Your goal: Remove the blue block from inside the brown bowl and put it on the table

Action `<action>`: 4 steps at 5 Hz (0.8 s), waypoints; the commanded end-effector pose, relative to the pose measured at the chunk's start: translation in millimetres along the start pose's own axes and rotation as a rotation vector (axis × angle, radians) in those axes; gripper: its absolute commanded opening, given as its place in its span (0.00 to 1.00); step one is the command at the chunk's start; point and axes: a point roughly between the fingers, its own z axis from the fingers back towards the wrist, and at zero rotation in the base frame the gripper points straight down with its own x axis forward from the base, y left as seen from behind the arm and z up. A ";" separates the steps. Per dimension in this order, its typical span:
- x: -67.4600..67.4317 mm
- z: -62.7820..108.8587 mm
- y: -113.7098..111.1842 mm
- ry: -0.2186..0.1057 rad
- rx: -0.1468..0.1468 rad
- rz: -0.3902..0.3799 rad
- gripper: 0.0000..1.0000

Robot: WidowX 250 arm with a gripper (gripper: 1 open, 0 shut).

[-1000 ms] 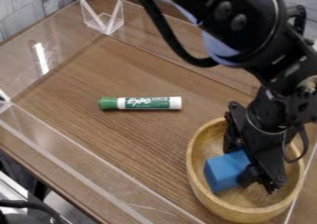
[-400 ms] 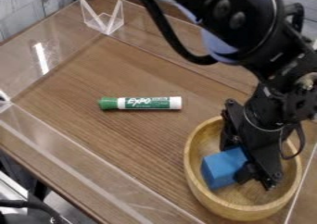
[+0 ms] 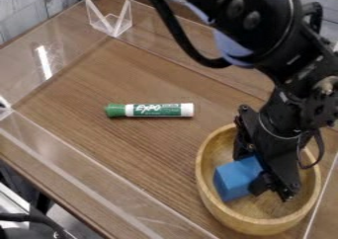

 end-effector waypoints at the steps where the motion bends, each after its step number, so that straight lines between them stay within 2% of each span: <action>1: 8.9 7.1 7.8 -0.039 0.010 0.023 0.00; 4: 8.9 4.2 9.0 -0.040 0.009 0.042 0.00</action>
